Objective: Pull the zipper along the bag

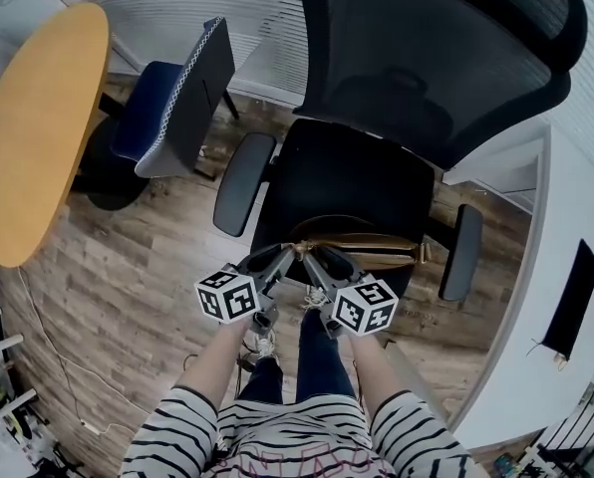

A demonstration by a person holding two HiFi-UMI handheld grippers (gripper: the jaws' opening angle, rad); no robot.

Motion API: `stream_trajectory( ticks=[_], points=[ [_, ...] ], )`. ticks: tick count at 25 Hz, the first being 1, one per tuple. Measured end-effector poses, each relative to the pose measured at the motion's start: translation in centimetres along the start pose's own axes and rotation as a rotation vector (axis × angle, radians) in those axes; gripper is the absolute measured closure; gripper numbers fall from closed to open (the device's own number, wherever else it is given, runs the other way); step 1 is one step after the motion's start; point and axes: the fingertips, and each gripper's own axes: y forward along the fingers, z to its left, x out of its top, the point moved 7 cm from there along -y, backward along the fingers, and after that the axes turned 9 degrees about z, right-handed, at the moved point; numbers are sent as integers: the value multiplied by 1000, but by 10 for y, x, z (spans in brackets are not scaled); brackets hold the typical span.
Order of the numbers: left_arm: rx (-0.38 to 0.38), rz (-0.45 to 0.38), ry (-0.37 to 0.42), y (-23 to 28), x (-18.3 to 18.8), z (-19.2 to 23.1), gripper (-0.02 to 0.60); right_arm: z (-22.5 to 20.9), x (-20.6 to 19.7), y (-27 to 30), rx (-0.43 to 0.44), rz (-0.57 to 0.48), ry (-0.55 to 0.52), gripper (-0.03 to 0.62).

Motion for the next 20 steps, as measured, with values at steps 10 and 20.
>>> stream_trajectory(
  ticks=[10,20],
  points=[
    [-9,-25,-10,0,0,-3,534,-9,5,-8,-95,23,-94,554],
    [60,-31,-11,-3,-2,-12,538,-5,4,-21,-240,75,-80,556]
  ],
)
